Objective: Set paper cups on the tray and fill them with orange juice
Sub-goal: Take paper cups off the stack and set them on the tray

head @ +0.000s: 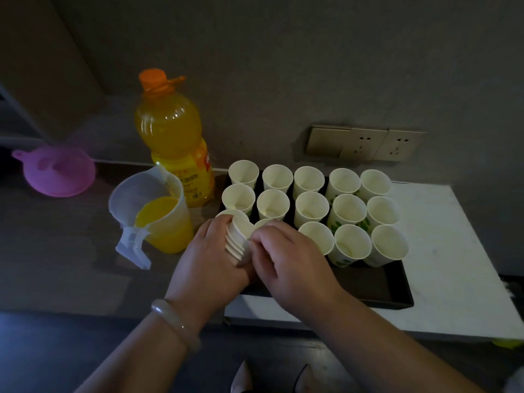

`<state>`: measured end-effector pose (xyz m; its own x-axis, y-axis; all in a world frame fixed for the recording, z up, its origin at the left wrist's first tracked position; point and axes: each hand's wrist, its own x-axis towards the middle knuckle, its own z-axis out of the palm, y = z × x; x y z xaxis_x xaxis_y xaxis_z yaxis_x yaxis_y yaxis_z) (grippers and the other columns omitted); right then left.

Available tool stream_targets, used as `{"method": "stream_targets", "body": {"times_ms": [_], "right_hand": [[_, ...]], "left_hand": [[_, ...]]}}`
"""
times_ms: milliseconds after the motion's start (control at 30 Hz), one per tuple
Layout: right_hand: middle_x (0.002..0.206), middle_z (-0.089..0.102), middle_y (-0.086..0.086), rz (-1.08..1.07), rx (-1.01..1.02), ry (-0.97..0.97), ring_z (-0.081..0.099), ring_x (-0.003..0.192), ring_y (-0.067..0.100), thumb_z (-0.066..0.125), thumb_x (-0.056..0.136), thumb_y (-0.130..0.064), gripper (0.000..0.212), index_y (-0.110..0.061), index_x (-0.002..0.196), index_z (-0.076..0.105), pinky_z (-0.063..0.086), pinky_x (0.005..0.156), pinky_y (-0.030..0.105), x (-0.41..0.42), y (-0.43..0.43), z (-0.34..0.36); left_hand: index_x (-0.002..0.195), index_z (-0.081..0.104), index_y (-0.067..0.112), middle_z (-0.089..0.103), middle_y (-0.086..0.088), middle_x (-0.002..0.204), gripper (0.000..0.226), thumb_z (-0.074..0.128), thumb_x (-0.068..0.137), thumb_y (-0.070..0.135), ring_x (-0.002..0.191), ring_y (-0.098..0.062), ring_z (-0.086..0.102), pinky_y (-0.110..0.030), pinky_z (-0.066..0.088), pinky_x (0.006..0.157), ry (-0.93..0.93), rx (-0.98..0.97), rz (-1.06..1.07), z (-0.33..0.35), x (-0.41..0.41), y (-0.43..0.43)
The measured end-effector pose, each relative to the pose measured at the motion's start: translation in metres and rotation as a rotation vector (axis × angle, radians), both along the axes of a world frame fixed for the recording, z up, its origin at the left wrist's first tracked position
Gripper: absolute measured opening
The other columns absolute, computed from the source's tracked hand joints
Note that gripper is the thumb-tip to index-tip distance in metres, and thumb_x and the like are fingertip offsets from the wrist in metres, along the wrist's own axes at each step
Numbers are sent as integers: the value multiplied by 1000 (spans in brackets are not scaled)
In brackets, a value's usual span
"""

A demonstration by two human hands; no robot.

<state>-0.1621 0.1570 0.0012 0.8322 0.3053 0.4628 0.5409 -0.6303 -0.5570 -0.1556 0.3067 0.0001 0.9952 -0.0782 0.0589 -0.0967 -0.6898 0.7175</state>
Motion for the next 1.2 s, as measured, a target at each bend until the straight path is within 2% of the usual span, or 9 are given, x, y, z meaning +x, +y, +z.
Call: {"method": "stream_targets", "body": {"times_ms": [200,267,333,400,467,633,767,967,1200], "right_hand": [[81,54,-5,-311,34,-136,44,67,3,42,96,-25,23,-9,92,59,40,55,20,16,-33,17],[79,60,-5,-343,50,-112,55,66,6,41,98,-28,25,-10,95,59,47,55,23,19,-48,24],[80,64,-3,-293,41,-48,61,70,10,41,98,-34,27,-13,97,59,52,58,29,16,-59,23],[83,60,-8,-205,-4,-6,54,72,3,45,96,-39,27,-16,96,60,46,60,17,7,-63,14],[83,55,-11,-84,-84,-7,47,71,1,50,94,-34,20,-17,90,60,41,59,16,-5,-63,0],[85,62,2,121,-313,-114,58,66,23,55,92,-24,11,-15,88,62,49,52,35,-24,-57,-44],[89,61,1,213,-400,-142,57,65,23,59,90,-24,9,-21,97,54,44,53,31,-22,-56,-62],[89,62,2,235,-488,-154,59,64,23,57,87,-23,12,-18,95,63,48,53,31,-15,-53,-72],[84,63,2,226,-537,-189,58,62,23,49,91,-26,20,-17,89,67,46,50,30,-9,-51,-73]], "left_hand": [[120,50,25,54,10,109,69,82,62,44,95,-6,53,-12,40,71,-58,32,63,-5,-4,10],[118,51,26,53,12,107,68,83,61,45,93,-3,49,-7,35,69,-52,20,120,-7,-6,13],[115,51,25,52,13,102,66,82,61,44,93,-5,49,-11,37,69,-77,16,160,-6,-7,15],[116,52,21,53,9,103,68,81,60,46,96,-11,52,-23,43,76,-105,30,181,-6,-7,19],[119,53,19,56,4,108,72,80,60,49,99,-14,53,-28,45,78,-110,23,201,-6,-6,22],[120,52,19,56,2,113,71,80,61,47,98,-5,45,-22,36,77,-130,36,221,-6,-6,26],[121,50,22,51,7,111,71,83,62,44,97,-5,44,-20,35,74,-107,15,234,-4,-10,24],[123,49,22,48,9,110,74,82,60,46,96,-8,48,-16,36,69,-106,12,218,-5,-15,23],[123,50,21,51,6,111,75,80,59,48,97,-11,49,-26,40,76,-101,13,222,-4,-19,23]]}}
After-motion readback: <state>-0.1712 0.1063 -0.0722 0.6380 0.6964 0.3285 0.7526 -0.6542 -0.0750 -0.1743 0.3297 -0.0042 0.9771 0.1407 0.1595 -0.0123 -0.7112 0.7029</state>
